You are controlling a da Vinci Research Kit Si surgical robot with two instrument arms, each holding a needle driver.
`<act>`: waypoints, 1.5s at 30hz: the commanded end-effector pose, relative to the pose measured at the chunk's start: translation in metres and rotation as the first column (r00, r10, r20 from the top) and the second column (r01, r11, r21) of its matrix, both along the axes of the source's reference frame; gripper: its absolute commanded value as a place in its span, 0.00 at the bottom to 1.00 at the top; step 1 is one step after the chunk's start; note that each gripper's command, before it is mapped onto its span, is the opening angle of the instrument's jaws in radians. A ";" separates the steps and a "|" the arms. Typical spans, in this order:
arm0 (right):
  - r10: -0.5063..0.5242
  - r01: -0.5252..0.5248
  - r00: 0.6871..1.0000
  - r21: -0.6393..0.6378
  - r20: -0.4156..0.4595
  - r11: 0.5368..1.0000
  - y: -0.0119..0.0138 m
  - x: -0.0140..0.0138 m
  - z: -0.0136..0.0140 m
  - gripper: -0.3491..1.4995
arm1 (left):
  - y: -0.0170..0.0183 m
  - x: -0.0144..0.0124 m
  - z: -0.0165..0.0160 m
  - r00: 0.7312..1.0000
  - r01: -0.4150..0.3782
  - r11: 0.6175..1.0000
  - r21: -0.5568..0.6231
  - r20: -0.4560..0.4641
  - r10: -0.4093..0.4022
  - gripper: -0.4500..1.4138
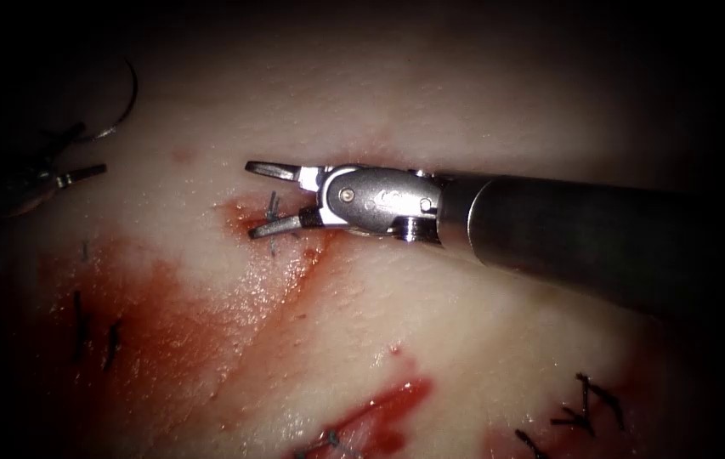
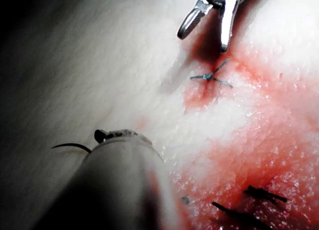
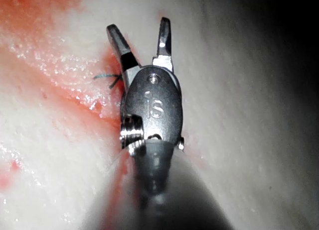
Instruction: Wound Closure
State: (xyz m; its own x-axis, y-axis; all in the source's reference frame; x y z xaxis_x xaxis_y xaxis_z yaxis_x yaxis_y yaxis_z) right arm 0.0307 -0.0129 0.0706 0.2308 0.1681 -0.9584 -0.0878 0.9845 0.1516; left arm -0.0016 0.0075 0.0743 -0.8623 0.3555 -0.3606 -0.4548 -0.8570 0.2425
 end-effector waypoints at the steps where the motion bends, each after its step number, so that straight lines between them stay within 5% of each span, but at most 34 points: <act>1: 0.000 0.000 1.000 -0.003 -0.003 1.000 0.0006 0.0009 0.0004 0.98 | 0.0011 -0.0003 0.0007 1.000 -0.003 1.000 -0.002 -0.020 0.003 0.46; 4: 0.000 0.000 1.000 -0.003 -0.004 1.000 0.0006 0.0009 0.0003 0.98 | 0.0022 -0.0003 0.0018 0.996 -0.041 0.999 0.026 -0.082 0.043 0.42; 7: 0.000 0.000 1.000 0.004 -0.004 1.000 0.0006 0.0008 0.0003 0.98 | 0.0025 -0.0006 0.0025 0.983 -0.104 0.994 0.040 -0.147 0.108 0.52; 9: 0.000 0.000 1.000 0.004 -0.005 1.000 0.0006 0.0007 0.0002 0.98 | 0.0024 -0.0007 0.0032 0.965 -0.154 0.987 0.050 -0.207 0.161 0.44; 13: 0.001 -0.001 1.000 0.010 -0.005 1.000 0.0006 0.0007 0.0002 0.98 | 0.0016 -0.0005 0.0043 0.944 -0.207 0.973 0.098 -0.241 0.225 0.49; 15: 0.001 -0.001 1.000 0.010 -0.005 1.000 0.0006 0.0007 0.0002 0.98 | 0.0020 -0.0004 0.0047 0.940 -0.216 0.970 0.106 -0.245 0.236 0.62; 17: 0.002 -0.002 1.000 0.016 -0.006 1.000 0.0006 0.0007 0.0002 0.98 | 0.0023 -0.0002 0.0051 0.923 -0.254 0.961 0.109 -0.271 0.275 0.61; 26: 0.002 -0.002 1.000 0.017 -0.006 1.000 0.0005 0.0007 0.0001 0.98 | 0.0023 0.0005 0.0077 0.918 -0.230 0.969 0.087 -0.312 0.246 0.44; 30: 0.003 -0.003 1.000 0.023 -0.007 1.000 0.0005 0.0008 0.0000 0.97 | 0.0032 0.0015 0.0088 0.914 -0.236 0.968 0.086 -0.317 0.251 0.49; 37: 0.003 -0.002 1.000 0.023 -0.007 1.000 0.0004 0.0008 -0.0001 0.97 | 0.0027 0.0033 0.0102 0.923 -0.195 0.977 0.088 -0.320 0.213 0.34; 40: 0.003 -0.003 1.000 0.023 -0.006 1.000 0.0005 0.0008 -0.0001 0.97 | 0.0020 0.0034 0.0104 0.934 -0.174 0.980 0.098 -0.297 0.196 0.02; 45: 0.004 -0.004 1.000 0.031 -0.007 1.000 0.0005 0.0007 -0.0001 0.95 | 0.0015 0.0022 0.0096 0.937 -0.160 0.981 0.113 -0.294 0.187 0.00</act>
State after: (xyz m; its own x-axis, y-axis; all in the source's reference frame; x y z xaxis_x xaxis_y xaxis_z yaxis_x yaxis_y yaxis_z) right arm 0.0306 -0.0129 0.0701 0.2259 0.2053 -0.9523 -0.0913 0.9777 0.1892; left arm 0.0007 0.0082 0.0834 -0.9761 0.2123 -0.0460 -0.2168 -0.9400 0.2632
